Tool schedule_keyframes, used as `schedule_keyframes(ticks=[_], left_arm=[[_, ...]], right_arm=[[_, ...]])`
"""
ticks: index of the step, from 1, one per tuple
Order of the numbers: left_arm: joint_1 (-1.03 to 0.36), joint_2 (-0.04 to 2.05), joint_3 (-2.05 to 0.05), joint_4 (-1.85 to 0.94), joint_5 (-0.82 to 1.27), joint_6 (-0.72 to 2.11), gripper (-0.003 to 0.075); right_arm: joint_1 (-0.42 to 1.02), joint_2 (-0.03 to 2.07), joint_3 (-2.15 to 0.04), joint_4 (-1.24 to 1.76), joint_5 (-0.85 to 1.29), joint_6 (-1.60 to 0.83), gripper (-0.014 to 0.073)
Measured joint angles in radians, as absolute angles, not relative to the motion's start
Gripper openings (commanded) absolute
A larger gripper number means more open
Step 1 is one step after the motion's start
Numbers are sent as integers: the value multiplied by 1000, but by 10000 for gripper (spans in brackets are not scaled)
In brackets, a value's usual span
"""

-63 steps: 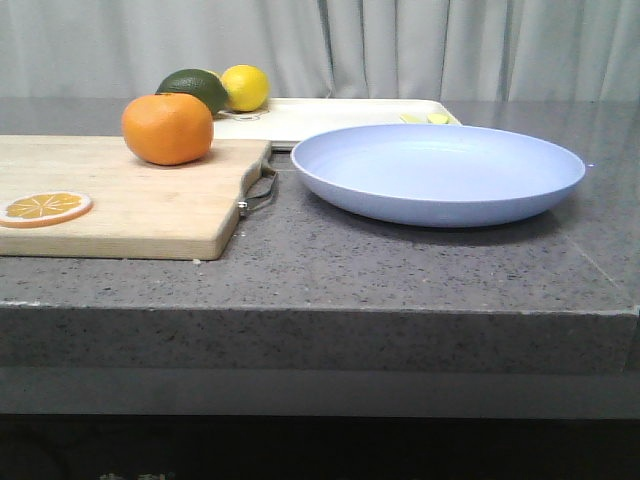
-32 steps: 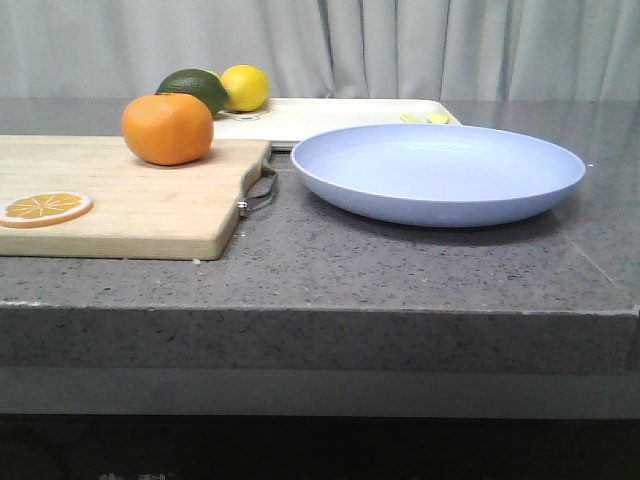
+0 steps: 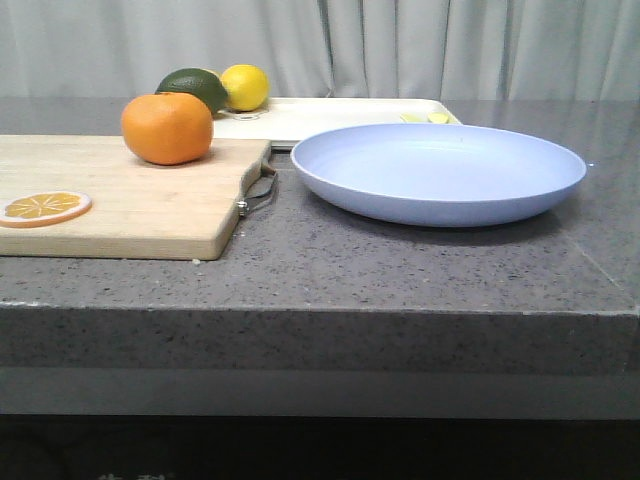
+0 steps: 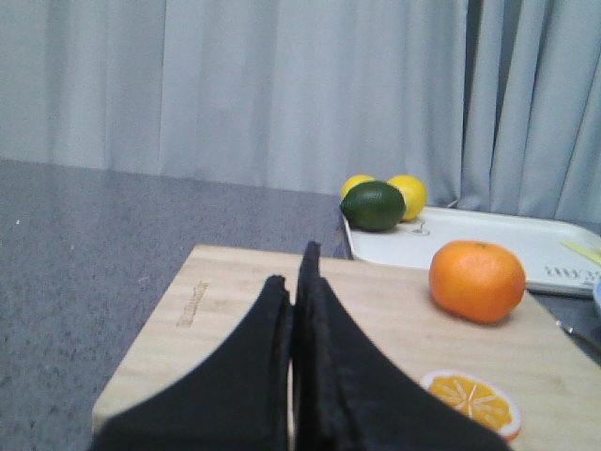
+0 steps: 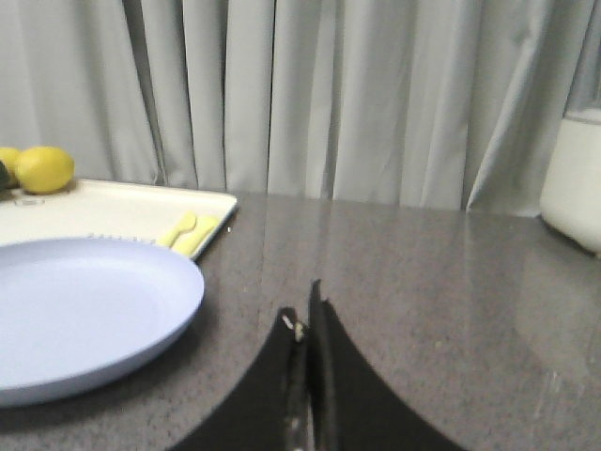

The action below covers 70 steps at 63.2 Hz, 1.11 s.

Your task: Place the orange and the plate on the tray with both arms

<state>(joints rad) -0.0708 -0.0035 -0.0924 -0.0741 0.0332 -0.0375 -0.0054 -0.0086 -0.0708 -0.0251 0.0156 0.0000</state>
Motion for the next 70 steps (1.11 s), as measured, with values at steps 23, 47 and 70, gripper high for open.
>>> schedule_keyframes(ticks=[23,47,70], left_arm=[[-71,176,-545,-74,303,-38,-18],[-71,463,-674,-74,528,-38,-18],[-71,614,-674,-74,533,-38,-17]], right_arm=[[-5,121,-478,-25,358,0,-70],[-5,365,-602,-23,586,0,-70],[-5,435,-579,-21,610,0,-44]])
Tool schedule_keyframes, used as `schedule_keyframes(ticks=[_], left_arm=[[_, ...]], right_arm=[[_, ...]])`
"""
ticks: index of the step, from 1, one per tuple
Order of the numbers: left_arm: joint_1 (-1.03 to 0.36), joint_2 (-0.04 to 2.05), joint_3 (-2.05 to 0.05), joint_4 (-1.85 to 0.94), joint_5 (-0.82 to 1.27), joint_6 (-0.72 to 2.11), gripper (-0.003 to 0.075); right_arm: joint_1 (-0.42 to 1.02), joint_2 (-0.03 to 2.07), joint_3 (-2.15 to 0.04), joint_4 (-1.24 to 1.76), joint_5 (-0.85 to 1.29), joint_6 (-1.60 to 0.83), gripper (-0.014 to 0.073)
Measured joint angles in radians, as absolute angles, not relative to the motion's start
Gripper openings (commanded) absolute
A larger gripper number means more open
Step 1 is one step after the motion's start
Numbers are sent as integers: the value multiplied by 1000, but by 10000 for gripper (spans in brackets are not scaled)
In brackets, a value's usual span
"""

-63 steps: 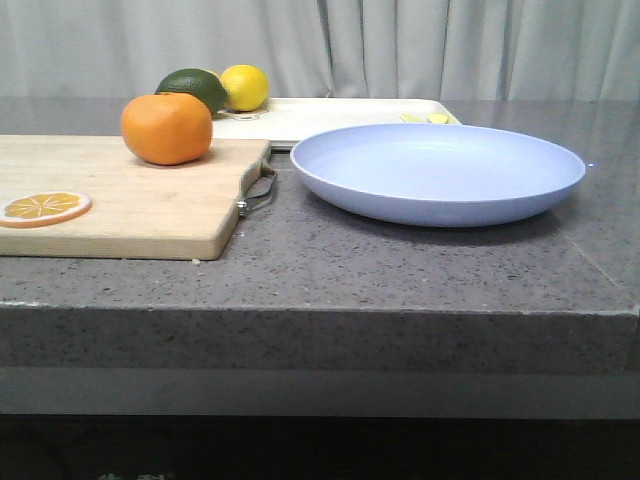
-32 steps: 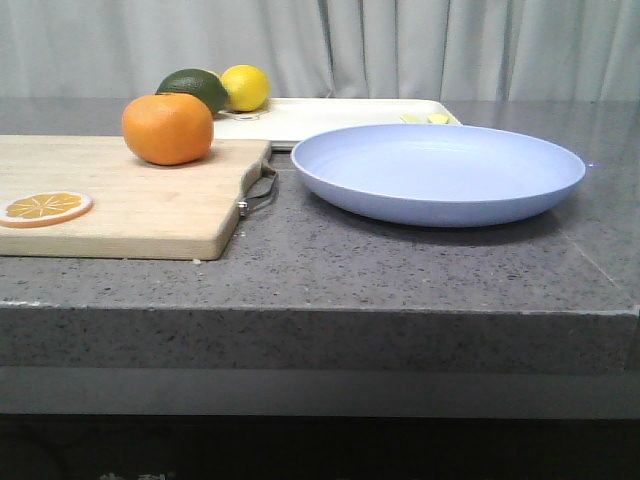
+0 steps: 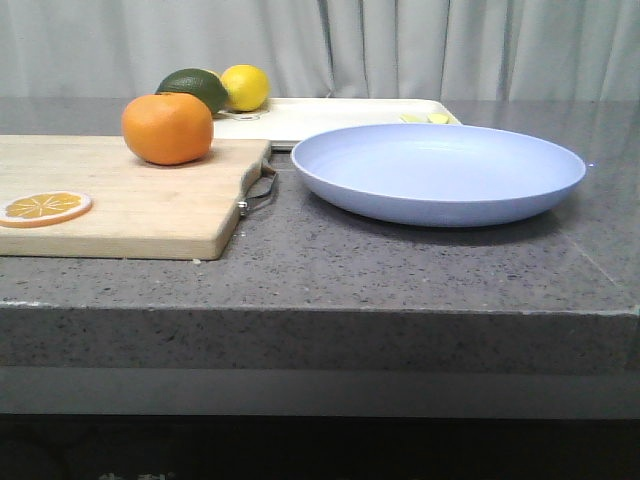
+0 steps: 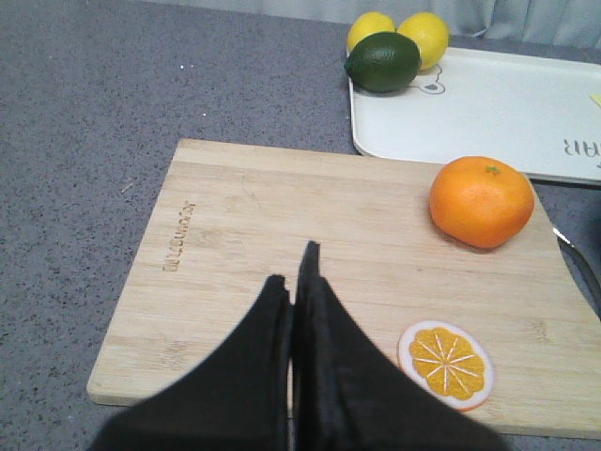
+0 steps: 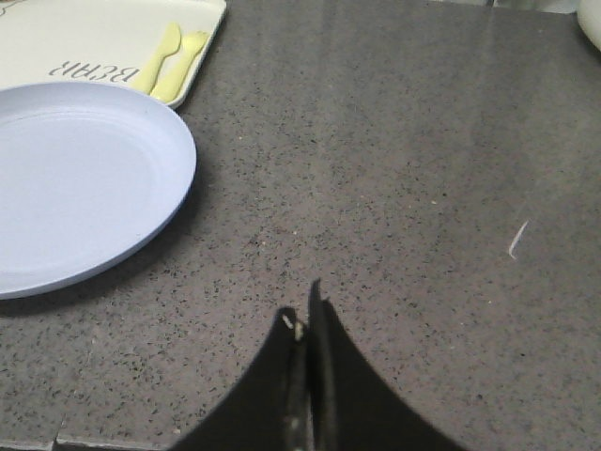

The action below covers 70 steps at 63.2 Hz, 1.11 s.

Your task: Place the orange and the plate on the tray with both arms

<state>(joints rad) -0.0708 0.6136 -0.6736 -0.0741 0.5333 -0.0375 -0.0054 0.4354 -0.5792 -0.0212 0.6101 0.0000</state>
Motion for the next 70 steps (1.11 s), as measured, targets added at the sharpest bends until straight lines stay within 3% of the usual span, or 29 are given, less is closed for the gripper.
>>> schedule_keyframes(ticks=[4,12,18,21,24,29,45,70], left_arm=[[-71,628,-674,-70,533,-38,-11],[-71,639,-674,-70,522,-25,108],[-71,639,-674,-70,499,-8,308],[-71,639,-674,-70,492,-7,425],[-71,639,-674,-70,488,0,524],[-71,639,-674,-70,488,0,604],[-94,685,-697,-86,488,50,588],[-374,933,-916,-86,500,115,592]], right_arm=[[-5,438,-579,-21,615,0,31],[-5,438,-579,-21,631,0,338],[-5,438,-579,-21,643,0,531],[-5,438,-579,-21,647,0,577],[-5,438,-579,-21,654,0,590],[-5,438,-579,-21,674,0,589],[-5,438,-632,-18,775,0,589],[-5,438,-670,-18,852,-13,589]])
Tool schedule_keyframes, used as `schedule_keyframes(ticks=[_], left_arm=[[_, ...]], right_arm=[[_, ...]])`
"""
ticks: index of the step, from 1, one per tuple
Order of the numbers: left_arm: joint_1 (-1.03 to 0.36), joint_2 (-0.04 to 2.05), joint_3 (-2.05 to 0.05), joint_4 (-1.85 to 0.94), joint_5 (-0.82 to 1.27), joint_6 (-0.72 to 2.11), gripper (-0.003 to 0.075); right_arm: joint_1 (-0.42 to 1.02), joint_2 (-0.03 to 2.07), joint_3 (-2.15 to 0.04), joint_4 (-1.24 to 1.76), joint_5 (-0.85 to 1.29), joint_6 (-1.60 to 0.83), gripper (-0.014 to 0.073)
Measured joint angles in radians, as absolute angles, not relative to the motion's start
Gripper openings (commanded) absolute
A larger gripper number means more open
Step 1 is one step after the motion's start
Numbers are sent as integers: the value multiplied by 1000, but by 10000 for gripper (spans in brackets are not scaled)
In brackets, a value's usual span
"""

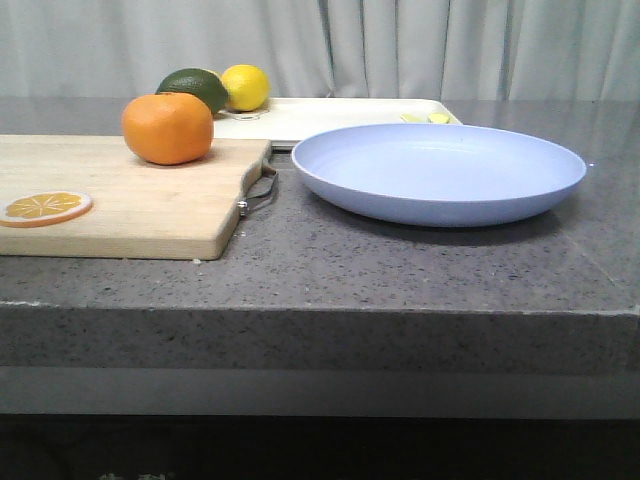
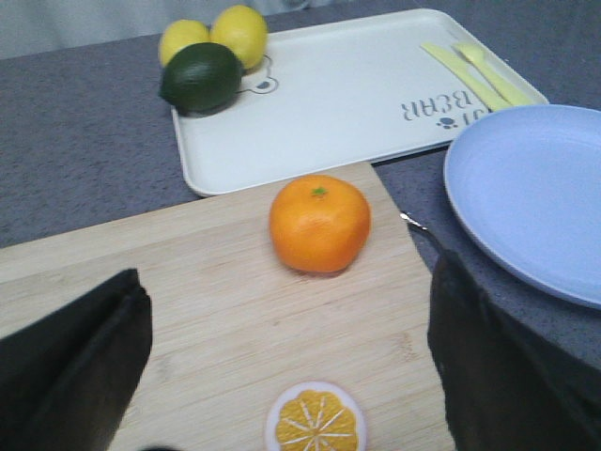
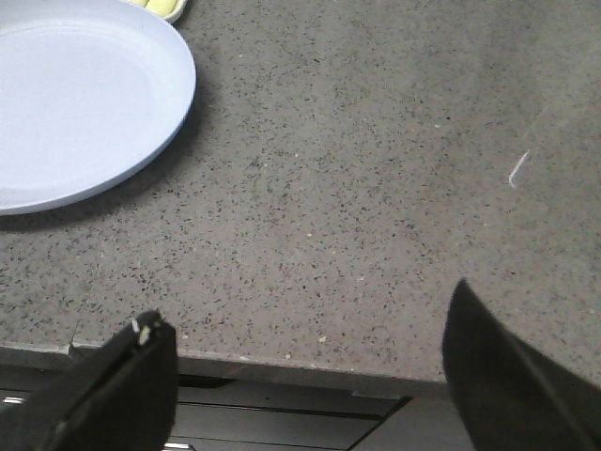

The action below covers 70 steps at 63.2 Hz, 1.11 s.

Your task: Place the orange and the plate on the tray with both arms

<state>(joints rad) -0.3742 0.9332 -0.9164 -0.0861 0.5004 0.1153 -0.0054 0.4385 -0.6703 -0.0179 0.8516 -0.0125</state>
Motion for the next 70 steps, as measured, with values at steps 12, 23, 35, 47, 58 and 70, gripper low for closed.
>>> schedule_keyframes(ticks=[12,23,35,47,58,70], left_arm=[[-414,1137,-1080,-79,585,115,593],[-414,1324,-1241,-71,667,115,643],[-414,1501,-1394,-71,743,115,657],[-414,1656,-1533,-69,841,115,657],[-414,1777,-1637,-67,895,115,654],[-414,1877,-1711,-41,936,115,654]], right_arm=[[-5,438,-670,-18,853,-13,589],[-5,438,-670,-18,853,-13,589],[-5,438,-670,-18,853,-13,589],[-5,438,-670,-18,853,-13,589],[-5,438,-670,-18,853,-13,589],[-5,438,-670,-17,853,-13,589]])
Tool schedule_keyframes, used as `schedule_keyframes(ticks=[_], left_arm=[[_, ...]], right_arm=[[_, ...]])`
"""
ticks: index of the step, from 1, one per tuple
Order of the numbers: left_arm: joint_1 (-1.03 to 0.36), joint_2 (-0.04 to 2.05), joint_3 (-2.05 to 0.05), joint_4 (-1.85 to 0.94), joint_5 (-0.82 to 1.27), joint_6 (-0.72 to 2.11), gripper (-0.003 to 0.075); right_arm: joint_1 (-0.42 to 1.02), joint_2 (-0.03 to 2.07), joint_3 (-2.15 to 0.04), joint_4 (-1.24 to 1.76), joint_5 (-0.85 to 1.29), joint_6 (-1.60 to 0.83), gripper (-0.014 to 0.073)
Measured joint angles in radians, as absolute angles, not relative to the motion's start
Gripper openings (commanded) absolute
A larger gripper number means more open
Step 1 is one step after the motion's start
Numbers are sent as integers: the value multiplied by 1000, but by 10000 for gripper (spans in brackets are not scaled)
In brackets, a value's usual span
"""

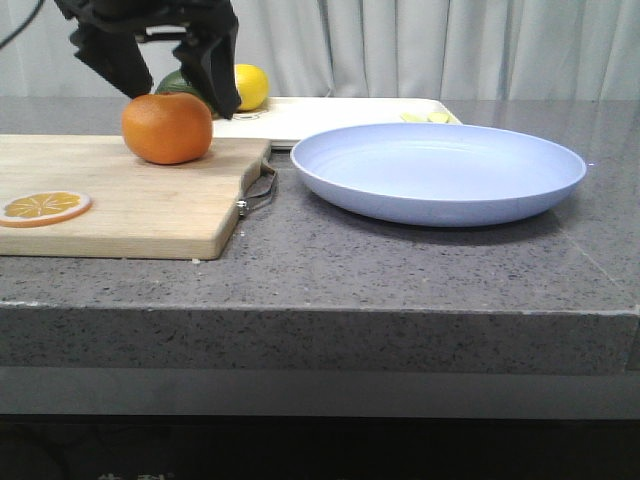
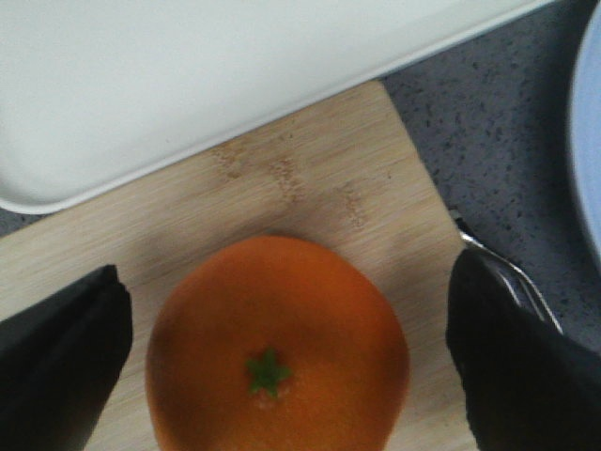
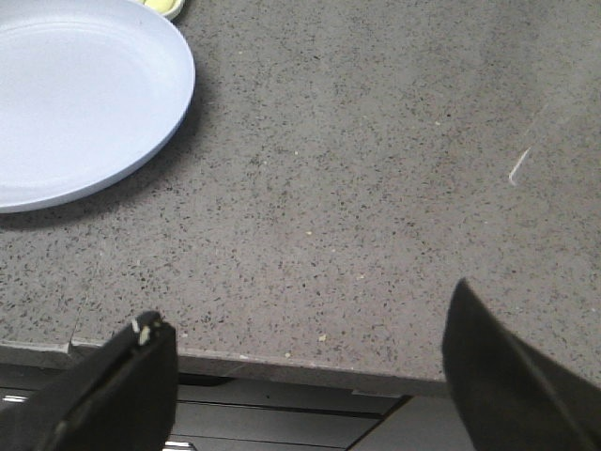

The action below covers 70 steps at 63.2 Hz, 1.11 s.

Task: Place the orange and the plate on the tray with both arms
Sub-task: 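Lower the left gripper over the orange and close on it, then lift the orange with the left gripper and carry it over the plate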

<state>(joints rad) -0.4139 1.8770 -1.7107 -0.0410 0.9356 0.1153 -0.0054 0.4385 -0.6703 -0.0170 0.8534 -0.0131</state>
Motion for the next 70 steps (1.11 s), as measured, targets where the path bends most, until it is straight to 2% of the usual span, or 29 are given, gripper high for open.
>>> schedule_keyframes(ticks=[15,27,34,49,70], left_arm=[[-414,1933,-1733,-36,988,115,634],[-414,1934,-1734,-33,1011,115,468],[-414,1934,-1734,-33,1015,115,414],[-416,1934,-1760,-33,1039,115,412],[-478,1936,-1923,-31,1079,115,412]], right_arm=[[-5,438,-670,-16,853,-13,589],[-5,438,-670,-16,853,-13,589],[-5,438,-670,-16,853,-13,589],[-5,438,-670,-16,853,-13,589],[-5,438,-670,-15,847,-13,589]])
